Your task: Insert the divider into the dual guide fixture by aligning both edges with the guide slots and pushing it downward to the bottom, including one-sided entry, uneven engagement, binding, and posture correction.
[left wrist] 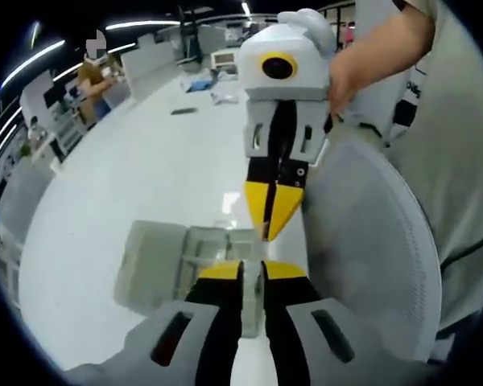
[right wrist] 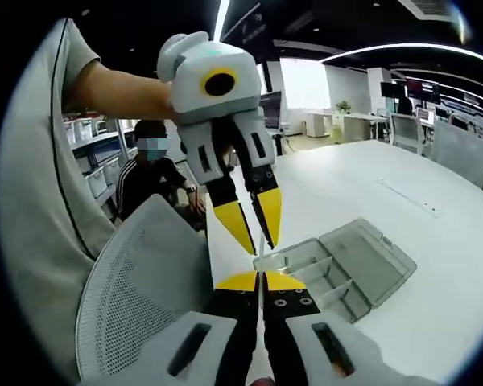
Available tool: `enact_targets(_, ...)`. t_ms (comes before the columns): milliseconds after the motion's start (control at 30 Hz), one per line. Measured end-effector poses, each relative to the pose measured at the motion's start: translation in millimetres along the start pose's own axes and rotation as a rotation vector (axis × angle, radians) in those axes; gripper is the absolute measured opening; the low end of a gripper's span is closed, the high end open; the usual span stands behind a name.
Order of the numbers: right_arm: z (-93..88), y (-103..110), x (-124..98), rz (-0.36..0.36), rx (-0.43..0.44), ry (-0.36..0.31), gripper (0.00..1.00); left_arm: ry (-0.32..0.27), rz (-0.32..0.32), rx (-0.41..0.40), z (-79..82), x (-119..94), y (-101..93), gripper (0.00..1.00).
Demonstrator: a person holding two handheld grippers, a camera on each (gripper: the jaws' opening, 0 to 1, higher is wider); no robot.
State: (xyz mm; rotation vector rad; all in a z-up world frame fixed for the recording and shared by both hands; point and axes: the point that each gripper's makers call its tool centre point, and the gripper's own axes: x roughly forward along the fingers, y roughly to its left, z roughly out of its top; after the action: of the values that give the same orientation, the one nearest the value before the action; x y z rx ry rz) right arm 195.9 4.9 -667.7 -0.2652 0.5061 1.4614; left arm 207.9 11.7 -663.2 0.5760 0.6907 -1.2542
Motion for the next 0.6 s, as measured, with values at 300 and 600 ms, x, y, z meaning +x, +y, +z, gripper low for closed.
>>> enact_targets(300,3.3,5,-1,0.026,-0.040,-0.011,0.00,0.001,-0.040,-0.020,0.7,1,-4.6,0.04)
enact_targets(600,3.4,10,0,0.053,-0.069,-0.008,0.00,-0.003,-0.090,-0.041,3.1,-2,-11.3,0.02)
